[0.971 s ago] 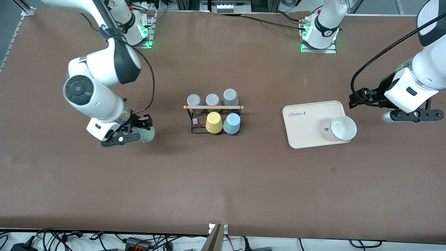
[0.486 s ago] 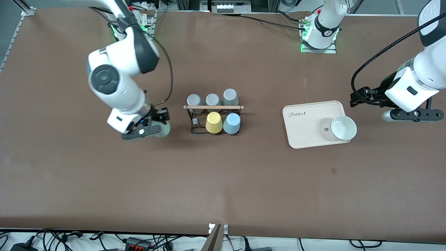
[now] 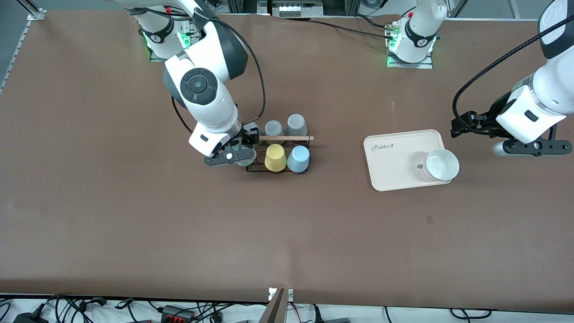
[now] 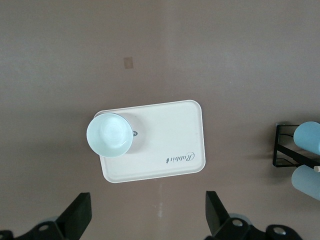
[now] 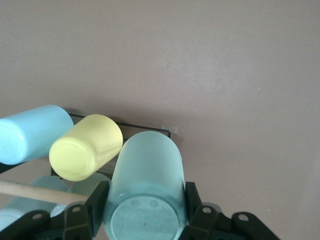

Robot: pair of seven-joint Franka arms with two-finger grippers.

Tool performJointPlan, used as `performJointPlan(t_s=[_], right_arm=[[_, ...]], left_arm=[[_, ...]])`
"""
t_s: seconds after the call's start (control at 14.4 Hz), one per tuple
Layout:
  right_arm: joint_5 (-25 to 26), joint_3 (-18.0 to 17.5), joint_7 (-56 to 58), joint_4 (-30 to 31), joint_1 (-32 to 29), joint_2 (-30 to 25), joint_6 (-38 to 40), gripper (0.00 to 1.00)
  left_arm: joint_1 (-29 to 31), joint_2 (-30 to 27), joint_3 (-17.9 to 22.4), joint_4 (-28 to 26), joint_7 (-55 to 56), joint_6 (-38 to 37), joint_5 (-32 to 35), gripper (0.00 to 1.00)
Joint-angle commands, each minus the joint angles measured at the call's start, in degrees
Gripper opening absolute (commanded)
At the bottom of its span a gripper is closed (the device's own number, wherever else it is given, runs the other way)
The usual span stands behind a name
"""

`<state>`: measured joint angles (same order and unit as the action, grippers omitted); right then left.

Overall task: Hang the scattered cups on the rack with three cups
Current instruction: 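Lift the pale green cup and carry it to the rack, then hang the pale green cup on the rack peg beside the yellow cup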

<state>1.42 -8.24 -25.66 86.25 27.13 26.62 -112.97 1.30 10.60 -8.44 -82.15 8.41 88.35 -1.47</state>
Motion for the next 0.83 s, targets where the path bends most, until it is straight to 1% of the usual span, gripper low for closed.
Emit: performJointPlan(t_s=[0.0, 0.14, 0.28, 0.42, 0.76], right_arm=[[-0.37, 0.24, -1.41, -2.31, 0.02, 1.15, 1.26, 0.24], [-0.19, 0.24, -2.98, -2.75, 1.16, 2.29, 0.91, 0.24], [-0.02, 0.24, -3.96, -3.89, 1.95, 3.96, 0.82, 0.24], [-0.02, 0.24, -3.96, -4.95, 1.96, 5.19, 0.73, 0.24], [0.16, 0.24, -4.05, -4.95, 1.87, 7.48, -0.32, 0.24]], left_arm=[[0.9, -1.55, -0.18, -1.35, -1.56, -0.02, -1.08, 1.0], [1.07, -1.64, 0.26, -1.52, -1.56, -0.46, -0.99, 1.0], [2.91, -1.55, 0.0, -1.53, -1.64, -0.46, -1.07, 1.0], [2.4, -1.55, -0.27, -1.44, -1.65, -0.28, -0.64, 1.0], [2.57, -1.64, -0.27, -1.61, -1.91, -0.2, -0.2, 1.0]])
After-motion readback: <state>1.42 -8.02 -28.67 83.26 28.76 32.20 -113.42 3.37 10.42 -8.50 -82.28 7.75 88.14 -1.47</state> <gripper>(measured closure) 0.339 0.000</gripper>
